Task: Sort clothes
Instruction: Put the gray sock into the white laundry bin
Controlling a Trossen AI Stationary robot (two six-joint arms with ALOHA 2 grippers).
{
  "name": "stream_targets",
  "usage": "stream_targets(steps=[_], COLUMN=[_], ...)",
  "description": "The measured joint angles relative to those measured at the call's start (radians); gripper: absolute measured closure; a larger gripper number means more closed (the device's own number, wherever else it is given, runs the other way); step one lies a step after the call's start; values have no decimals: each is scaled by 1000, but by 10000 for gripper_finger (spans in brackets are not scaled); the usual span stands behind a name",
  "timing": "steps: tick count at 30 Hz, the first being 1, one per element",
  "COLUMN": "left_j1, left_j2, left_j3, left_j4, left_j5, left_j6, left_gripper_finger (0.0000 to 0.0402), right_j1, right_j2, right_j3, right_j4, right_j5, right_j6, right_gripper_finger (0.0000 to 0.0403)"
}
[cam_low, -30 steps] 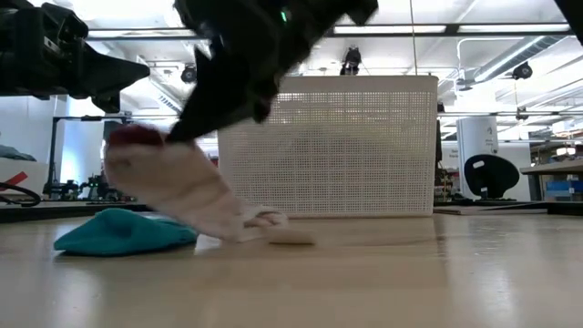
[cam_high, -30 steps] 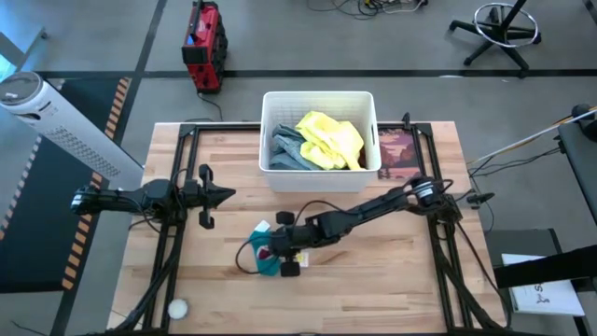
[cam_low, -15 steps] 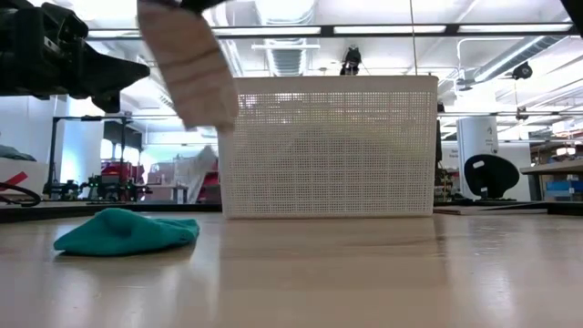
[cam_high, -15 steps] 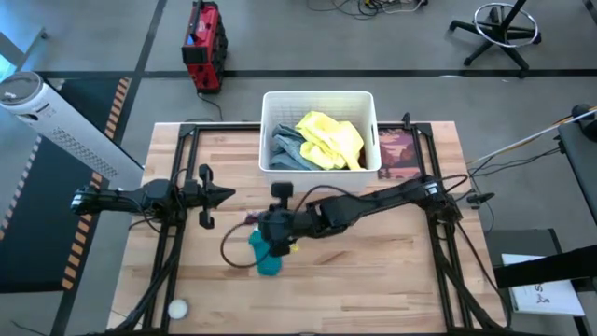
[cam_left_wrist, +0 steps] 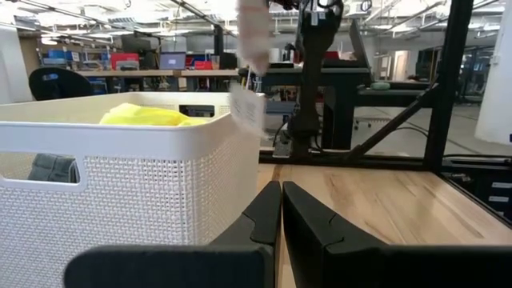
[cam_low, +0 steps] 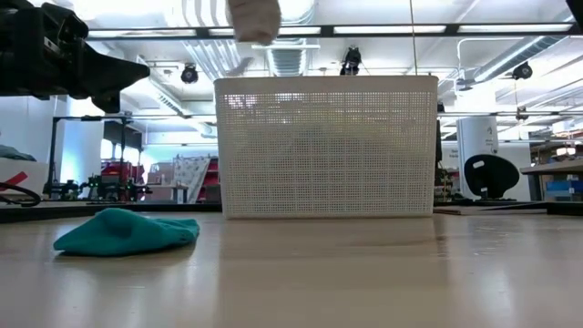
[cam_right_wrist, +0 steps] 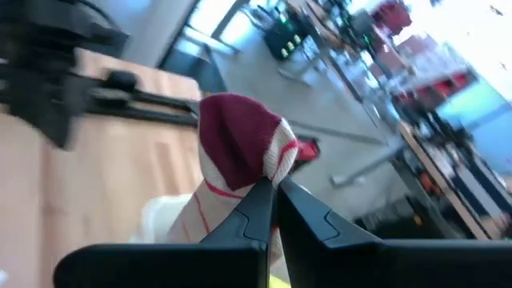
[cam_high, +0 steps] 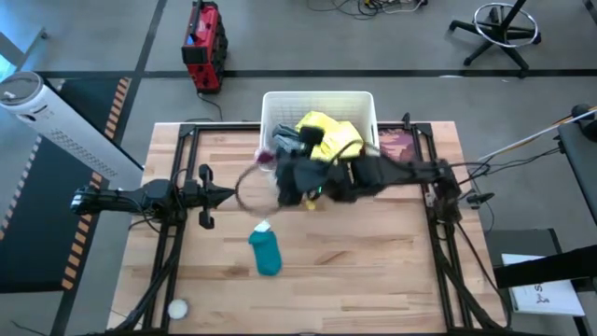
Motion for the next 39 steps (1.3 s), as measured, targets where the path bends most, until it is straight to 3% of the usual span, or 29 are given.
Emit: stream_targets(steps=[11, 20, 39], left_j1=[0, 0, 0], left_j2=[0, 0, 0], left_j3=[0, 0, 0], left_j4=[1, -3, -5], left_j5=[0, 0, 0], left_j6=[0, 0, 0], left_gripper_finger=[401, 401, 401], right_j1=[-148, -202, -359], right_j2=[-49, -49, -49], right_j3=[-2, -41, -299], right_j4=[-108, -126, -81], right_j5=[-7, -13, -265], right_j6=[68, 82, 210], right_gripper_finger=[400, 401, 401])
